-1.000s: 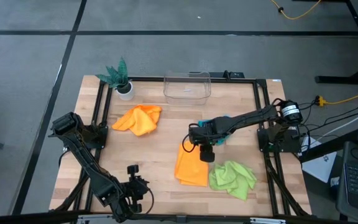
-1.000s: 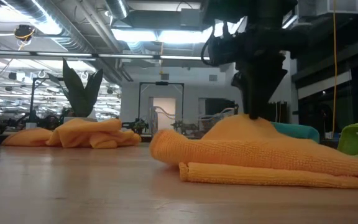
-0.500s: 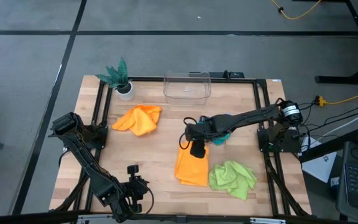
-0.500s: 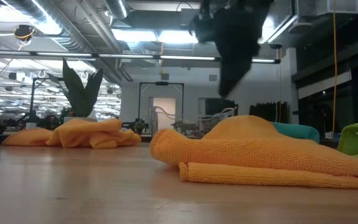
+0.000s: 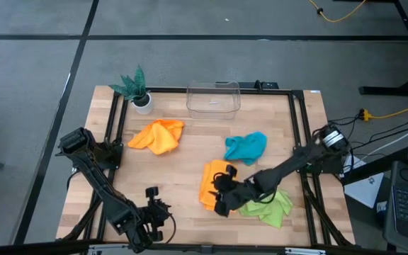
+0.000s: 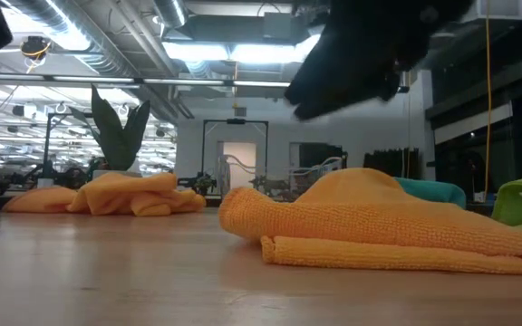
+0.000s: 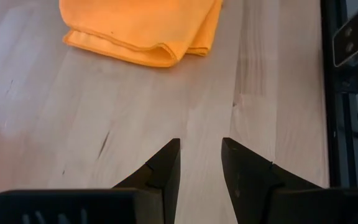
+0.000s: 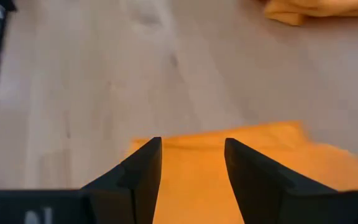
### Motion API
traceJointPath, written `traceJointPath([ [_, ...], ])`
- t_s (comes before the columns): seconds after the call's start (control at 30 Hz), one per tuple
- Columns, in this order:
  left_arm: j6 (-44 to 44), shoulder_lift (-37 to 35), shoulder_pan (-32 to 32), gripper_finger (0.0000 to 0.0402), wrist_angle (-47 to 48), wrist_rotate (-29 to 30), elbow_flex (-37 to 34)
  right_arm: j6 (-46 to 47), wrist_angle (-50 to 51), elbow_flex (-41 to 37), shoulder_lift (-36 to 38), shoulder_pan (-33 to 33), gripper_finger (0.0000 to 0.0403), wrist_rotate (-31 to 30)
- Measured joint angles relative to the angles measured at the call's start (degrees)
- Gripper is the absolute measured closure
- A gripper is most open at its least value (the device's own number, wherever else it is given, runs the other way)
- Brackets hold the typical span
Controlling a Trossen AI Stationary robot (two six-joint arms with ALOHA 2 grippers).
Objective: Fold microfiber towels
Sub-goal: Fold the bottom orange microfiber towel
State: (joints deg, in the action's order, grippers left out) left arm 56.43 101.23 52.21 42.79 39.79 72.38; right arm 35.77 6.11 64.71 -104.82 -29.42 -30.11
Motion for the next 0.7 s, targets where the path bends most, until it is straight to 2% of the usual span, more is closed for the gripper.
traceJointPath([
  [0.1,0.0,0.0,-0.7,0.0292,-0.2,0.0,0.0,-0.8,-10.5,-1.6,-4.0,-0.4,0.0225,1.1],
  [0.17,0.0,0.0,-1.1,0.0292,-0.2,0.0,0.0,-1.7,-12.9,-0.6,-7.3,-0.4,0.0225,2.9],
  [0.4,0.0,0.0,-2.0,0.0292,-0.1,-0.3,0.0,-6.0,-8.9,5.7,-14.2,-0.5,0.0225,3.2],
  [0.7,-0.1,0.0,-1.9,0.0292,0.0,-0.4,0.0,-5.3,-1.6,10.3,-18.9,-0.6,0.0225,3.1],
])
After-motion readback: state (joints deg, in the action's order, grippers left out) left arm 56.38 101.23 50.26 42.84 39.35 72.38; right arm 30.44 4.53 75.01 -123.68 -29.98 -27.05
